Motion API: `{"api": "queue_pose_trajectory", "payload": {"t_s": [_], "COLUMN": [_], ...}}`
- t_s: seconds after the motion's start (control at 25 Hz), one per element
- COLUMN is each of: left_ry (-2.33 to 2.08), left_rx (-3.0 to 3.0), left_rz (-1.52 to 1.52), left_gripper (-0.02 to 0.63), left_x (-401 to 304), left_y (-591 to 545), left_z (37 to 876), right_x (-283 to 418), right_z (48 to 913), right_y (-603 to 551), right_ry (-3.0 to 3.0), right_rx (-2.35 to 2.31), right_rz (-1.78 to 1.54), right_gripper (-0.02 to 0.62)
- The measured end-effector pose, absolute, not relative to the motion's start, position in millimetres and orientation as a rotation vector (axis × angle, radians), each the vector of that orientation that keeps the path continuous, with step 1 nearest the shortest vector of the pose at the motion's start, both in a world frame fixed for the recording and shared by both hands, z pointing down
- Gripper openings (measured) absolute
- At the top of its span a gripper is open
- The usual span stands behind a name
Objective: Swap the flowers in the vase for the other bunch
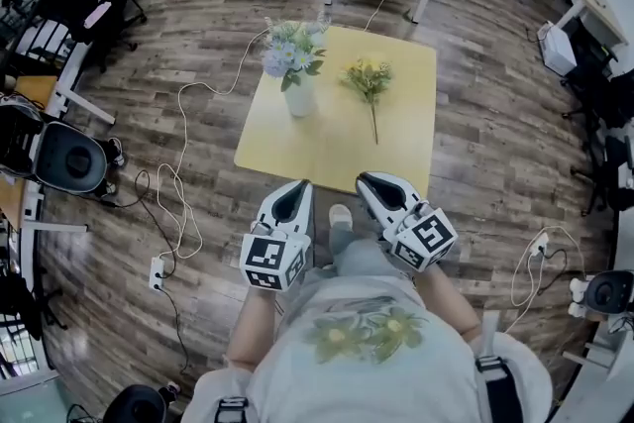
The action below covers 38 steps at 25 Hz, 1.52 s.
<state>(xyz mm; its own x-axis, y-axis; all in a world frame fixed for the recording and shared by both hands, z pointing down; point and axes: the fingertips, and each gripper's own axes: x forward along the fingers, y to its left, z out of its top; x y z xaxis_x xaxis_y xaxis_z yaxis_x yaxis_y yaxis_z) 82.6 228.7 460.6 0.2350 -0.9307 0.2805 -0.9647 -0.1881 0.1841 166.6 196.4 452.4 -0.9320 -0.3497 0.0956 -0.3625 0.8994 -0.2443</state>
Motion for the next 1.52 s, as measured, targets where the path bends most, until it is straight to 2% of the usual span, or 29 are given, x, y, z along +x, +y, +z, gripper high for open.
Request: {"api": "queue_pose_trajectory", "payload": {"t_s": [0.56, 1.0, 1.16, 1.36, 1.52], "left_ry": [-1.867, -1.910, -1.900, -1.887, -1.870], "left_rx": [2.058, 1.986, 1.958, 1.959, 1.959], "left_rz": [0.158, 0.144, 0.144, 0.140, 0.146], "left_gripper": [0.017, 0.017, 0.017, 0.017, 0.017], "left_x": [18.8, -2.4, -16.3, -36.6, -63.3], "left_y": [92.8, 52.3, 47.0, 31.5, 17.8], "left_z": [460.2, 469.4, 477.3, 479.5, 480.4], "right_x": [116.0, 86.8, 62.4, 36.2, 12.5], "right_z": [438.5, 444.0, 445.8, 451.8, 453.4], "right_y": [34.8, -27.9, -34.7, -44.3, -54.9], "right_ry": [-3.051, -3.070, -3.051, -3.021, -3.002], "right_rx": [0.423, 0.366, 0.328, 0.315, 0.338], "right_rz": [0.359, 0.372, 0.378, 0.347, 0.324], "right_gripper": [0.052, 0.060, 0.167, 0.227, 0.242]}}
